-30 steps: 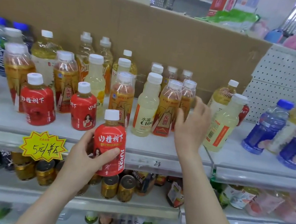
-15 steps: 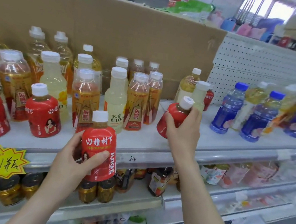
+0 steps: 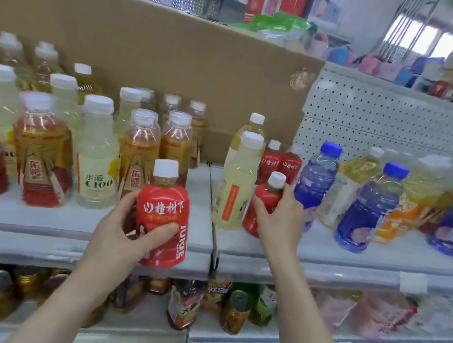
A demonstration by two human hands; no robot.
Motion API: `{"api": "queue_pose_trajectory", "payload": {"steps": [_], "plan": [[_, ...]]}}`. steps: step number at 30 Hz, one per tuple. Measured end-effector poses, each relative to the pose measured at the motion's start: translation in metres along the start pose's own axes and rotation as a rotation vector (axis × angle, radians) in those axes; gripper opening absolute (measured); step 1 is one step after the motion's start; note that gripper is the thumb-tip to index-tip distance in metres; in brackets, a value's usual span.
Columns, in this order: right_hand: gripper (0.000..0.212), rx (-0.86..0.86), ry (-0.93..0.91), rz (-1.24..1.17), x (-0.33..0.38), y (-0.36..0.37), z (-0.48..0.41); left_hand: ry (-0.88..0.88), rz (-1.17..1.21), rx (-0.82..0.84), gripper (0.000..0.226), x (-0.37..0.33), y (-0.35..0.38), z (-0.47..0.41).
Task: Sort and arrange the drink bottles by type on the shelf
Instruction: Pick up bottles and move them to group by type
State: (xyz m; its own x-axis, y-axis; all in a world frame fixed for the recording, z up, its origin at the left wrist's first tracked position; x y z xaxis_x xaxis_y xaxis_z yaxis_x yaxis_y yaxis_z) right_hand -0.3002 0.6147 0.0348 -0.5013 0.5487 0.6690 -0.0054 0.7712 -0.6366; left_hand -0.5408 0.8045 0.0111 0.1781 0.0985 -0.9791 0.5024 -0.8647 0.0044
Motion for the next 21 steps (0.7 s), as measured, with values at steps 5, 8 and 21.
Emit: {"api": "queue_pose_trajectory", "payload": {"steps": [5, 8, 21], "plan": [[0.051, 0.079, 0.01, 0.015, -0.007, 0.029, -0.059, -0.011, -0.002, -0.094, 0.062, 0.003, 0.023, 0.006], [0.064, 0.123, 0.078, 0.068, -0.016, 0.039, -0.086, -0.019, -0.004, -0.145, 0.055, 0.002, 0.028, 0.012], [0.076, -0.246, 0.024, -0.221, -0.063, -0.071, -0.033, -0.001, -0.076, -0.056, 0.055, -0.009, 0.078, -0.006]]}}
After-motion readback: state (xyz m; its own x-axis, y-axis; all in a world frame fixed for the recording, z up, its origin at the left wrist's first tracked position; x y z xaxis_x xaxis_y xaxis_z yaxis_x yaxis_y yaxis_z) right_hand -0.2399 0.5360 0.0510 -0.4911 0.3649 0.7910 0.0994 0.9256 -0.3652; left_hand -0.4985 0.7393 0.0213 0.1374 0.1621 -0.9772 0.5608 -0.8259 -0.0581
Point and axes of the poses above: each hand's wrist, its own z-axis away from the middle knuckle, its own y-axis out of the palm, x = y × z, the point moved 10 cm from there along -z, towards the middle knuckle, and after that the axes turned 13 degrees about x, right-handed, at the moved point
